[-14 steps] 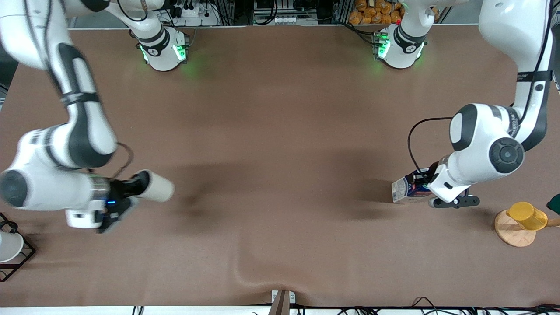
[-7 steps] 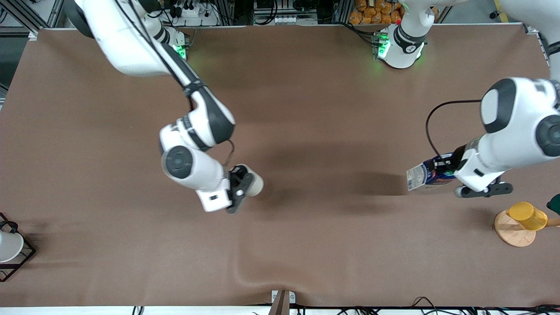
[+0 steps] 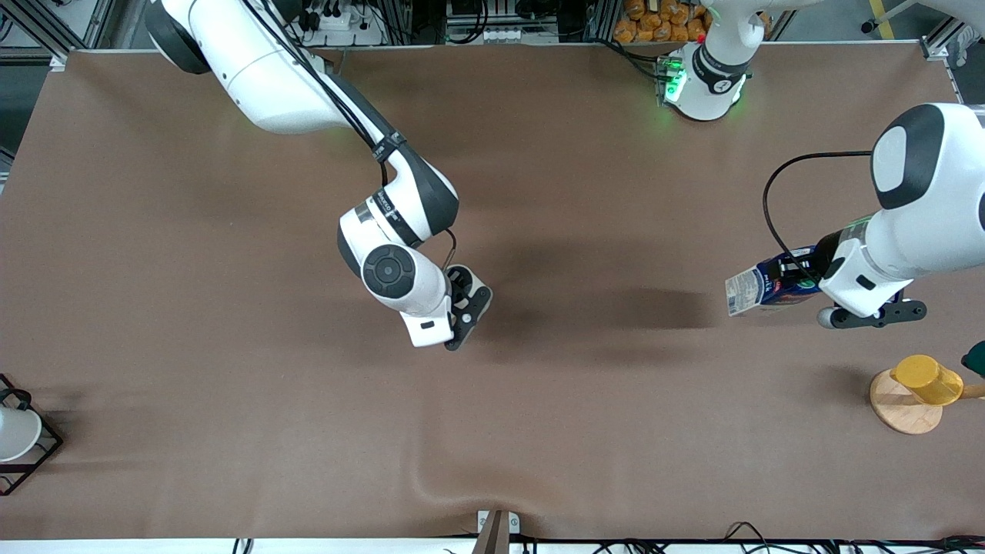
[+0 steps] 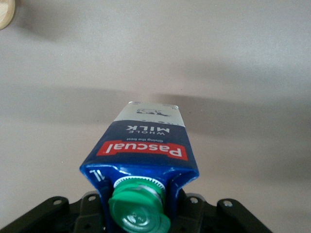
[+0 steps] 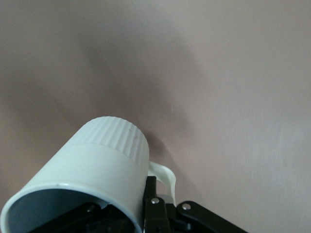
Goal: Place milk next to cup
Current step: 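Lift the milk carton with the left gripper while the right gripper carries the mug, then set the white mug down mid-table and open the right gripper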
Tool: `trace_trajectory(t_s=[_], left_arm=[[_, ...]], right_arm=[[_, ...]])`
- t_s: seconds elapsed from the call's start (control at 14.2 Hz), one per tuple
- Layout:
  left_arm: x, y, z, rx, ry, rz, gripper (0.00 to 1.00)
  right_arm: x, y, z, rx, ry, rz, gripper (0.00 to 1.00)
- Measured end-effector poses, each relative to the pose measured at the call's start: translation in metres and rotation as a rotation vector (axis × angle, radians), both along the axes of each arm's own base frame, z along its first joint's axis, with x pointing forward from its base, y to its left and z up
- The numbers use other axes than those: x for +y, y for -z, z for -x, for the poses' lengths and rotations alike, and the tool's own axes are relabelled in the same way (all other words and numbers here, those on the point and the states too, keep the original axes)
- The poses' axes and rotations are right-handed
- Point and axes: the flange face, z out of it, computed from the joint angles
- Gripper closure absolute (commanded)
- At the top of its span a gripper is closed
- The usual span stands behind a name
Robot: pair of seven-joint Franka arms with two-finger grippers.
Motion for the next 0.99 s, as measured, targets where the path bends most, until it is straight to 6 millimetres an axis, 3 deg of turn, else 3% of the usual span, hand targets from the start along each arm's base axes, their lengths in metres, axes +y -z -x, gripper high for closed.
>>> trace_trajectory(t_s=[0.21,0.35,0.42,0.57,0.78,0.99], left_arm=[[0.001,0.000,0.000,0.000,-0.003,0.000,0.58],[0.000,-0.002,0.001,-0.002,-0.001,0.000,0.58],[-0.002,-0.003,0.002,0.001,0.001,0.001,0.58],[-0.011,-0.006,0.004,0.004,0.001,0.001,0.58],[-0.021,-0.010,0.007,0.001,0.008,0.002,0.58],[-0.043,-0.012,0.010,-0.001,-0.006,0.003,0.58]], right_arm=[[0.004,0.006,0.009,0.013,0.080,0.080,1.00],[0.013,0.014,0.018,-0.006,0.122,0.130,0.90],[0.017,0.018,0.020,-0.020,0.137,0.145,0.70],[0.018,0.029,0.019,-0.032,0.152,0.152,0.02],[0.014,0.029,0.014,-0.043,0.168,0.150,0.00],[0.014,-0.004,0.004,-0.084,0.184,0.123,0.00]])
